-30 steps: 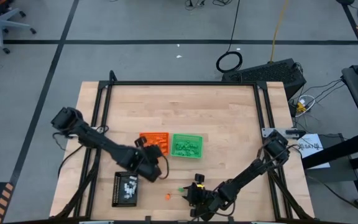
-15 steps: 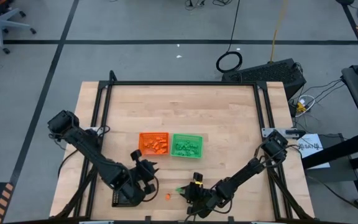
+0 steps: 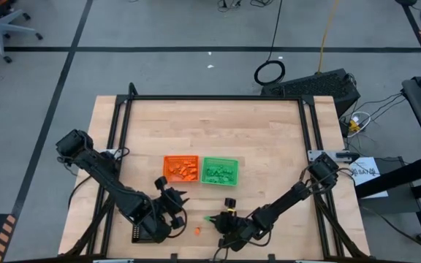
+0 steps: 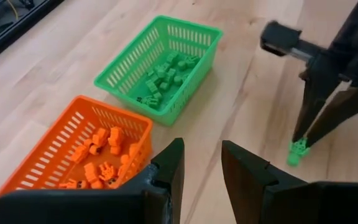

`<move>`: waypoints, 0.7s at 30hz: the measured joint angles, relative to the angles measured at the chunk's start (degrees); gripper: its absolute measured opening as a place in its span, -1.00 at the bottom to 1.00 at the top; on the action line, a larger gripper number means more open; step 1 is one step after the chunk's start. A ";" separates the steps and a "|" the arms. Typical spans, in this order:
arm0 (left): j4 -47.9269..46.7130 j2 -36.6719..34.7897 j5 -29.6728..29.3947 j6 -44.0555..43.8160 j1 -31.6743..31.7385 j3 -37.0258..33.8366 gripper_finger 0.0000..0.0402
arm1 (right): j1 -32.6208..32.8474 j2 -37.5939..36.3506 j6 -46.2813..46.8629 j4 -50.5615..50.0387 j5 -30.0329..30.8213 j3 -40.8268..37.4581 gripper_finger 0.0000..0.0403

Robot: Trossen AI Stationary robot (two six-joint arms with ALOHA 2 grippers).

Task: Sort Halloween decoration
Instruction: Put the green skeleton toy into the green bin

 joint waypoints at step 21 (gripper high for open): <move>8.41 3.63 -0.02 1.22 0.00 0.00 -0.48 | 4.80 -18.17 -34.51 -18.13 13.64 0.15 -1.00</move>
